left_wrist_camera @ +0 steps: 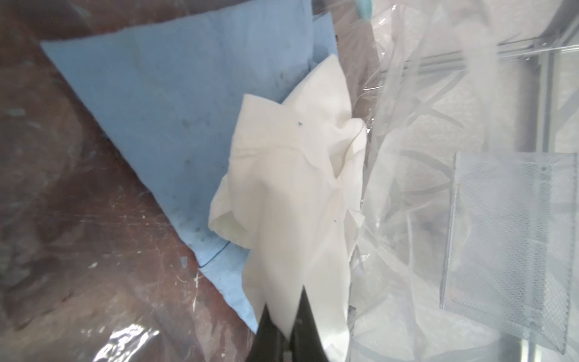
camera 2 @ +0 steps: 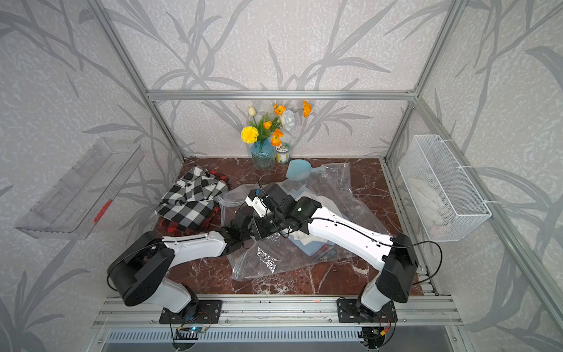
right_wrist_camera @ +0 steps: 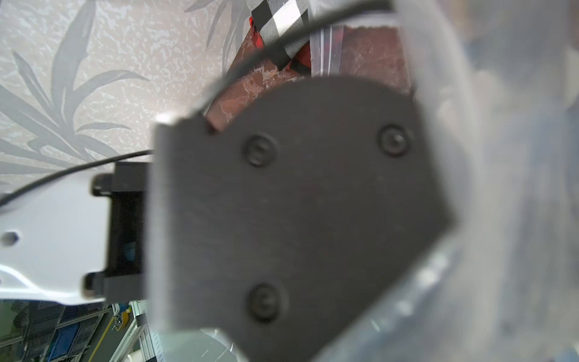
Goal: Take the shirt out of the vacuum bag
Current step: Take out the shirt from the vacuum bag.
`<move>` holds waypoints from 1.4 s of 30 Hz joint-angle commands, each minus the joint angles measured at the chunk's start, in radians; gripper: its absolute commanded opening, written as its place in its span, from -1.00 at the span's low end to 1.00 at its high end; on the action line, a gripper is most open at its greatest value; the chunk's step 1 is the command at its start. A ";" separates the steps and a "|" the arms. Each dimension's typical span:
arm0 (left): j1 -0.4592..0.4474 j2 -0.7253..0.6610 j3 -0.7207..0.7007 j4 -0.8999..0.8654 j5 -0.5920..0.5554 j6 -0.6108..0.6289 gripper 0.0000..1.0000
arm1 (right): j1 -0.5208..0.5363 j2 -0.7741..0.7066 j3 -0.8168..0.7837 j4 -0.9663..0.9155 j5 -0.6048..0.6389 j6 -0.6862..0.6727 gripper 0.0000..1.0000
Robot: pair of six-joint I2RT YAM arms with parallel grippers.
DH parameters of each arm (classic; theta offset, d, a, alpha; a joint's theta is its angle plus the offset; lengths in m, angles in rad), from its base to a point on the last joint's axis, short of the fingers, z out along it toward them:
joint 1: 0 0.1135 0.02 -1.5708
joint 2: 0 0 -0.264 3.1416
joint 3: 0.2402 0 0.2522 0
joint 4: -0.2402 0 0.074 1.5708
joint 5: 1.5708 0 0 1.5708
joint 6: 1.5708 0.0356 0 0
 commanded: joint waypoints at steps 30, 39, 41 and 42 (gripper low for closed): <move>0.167 -0.606 -0.234 -0.520 -0.133 0.147 -1.00 | -0.040 -0.053 -0.070 0.050 0.039 -0.005 -1.00; 0.244 -0.673 -0.292 -0.595 -0.128 0.190 -1.00 | -0.046 -0.064 -0.084 0.052 0.037 -0.006 -1.00; 0.264 -0.691 -0.277 -0.628 -0.130 0.208 -1.00 | -0.048 -0.068 -0.088 0.053 0.038 -0.006 -1.00; 0.277 -0.701 -0.268 -0.644 -0.130 0.218 -1.00 | -0.048 -0.070 -0.089 0.052 0.038 -0.006 -1.00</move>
